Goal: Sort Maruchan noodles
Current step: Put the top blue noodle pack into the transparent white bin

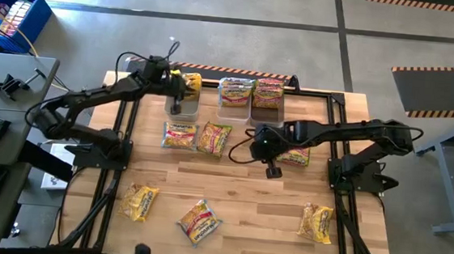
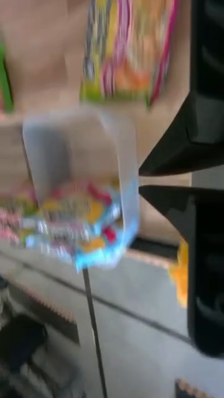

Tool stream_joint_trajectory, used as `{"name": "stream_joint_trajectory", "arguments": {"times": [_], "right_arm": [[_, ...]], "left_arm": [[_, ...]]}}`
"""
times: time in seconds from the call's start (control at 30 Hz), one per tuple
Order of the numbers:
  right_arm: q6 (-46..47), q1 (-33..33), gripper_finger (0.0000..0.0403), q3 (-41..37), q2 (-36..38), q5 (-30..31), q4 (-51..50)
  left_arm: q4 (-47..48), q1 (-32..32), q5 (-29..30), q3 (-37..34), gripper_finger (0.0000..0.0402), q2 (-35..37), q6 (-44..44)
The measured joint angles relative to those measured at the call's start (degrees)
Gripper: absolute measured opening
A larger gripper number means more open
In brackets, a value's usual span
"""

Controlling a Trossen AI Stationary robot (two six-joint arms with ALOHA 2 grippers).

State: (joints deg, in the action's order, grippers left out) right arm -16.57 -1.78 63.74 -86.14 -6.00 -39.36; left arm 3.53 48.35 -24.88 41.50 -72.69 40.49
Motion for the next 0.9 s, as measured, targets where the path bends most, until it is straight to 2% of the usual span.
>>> {"name": "stream_joint_trajectory", "arguments": {"times": [0.13,0.27,0.4,0.5,0.67,0.73,0.8,0.9], "right_arm": [[-1.4,-0.8,0.0000,-8.4,0.2,-2.1,11.8],[1.4,-1.3,0.0000,-18.2,0.3,-2.8,28.3],[4.5,-0.4,0.0000,-25.2,0.6,-2.6,42.1],[6.7,0.9,0.0000,-28.0,1.9,1.2,47.3],[8.0,3.9,0.0000,-30.9,5.9,13.4,48.8],[9.0,5.1,0.0000,-32.1,7.1,18.6,51.1],[10.0,6.2,0.0000,-34.3,8.1,22.0,55.9],[11.9,7.2,0.0000,-38.8,7.8,23.2,67.8]], "left_arm": [[5.3,-4.7,1.0,-0.2,0.0003,2.7,-6.0],[4.7,-11.0,1.7,-1.7,0.0002,3.9,-9.3],[1.7,-17.5,6.6,-2.3,0.0001,4.0,-12.1],[-5.0,-21.6,8.1,-3.1,0.0000,4.0,-16.9],[-28.8,-28.4,7.0,-11.7,0.0000,4.0,-25.1],[-35.4,-30.7,7.7,-14.8,0.0000,4.0,-27.0],[-38.0,-32.8,9.6,-17.3,0.0000,4.0,-28.4],[-39.2,-35.4,15.6,-19.5,0.0002,4.0,-31.1]]}}
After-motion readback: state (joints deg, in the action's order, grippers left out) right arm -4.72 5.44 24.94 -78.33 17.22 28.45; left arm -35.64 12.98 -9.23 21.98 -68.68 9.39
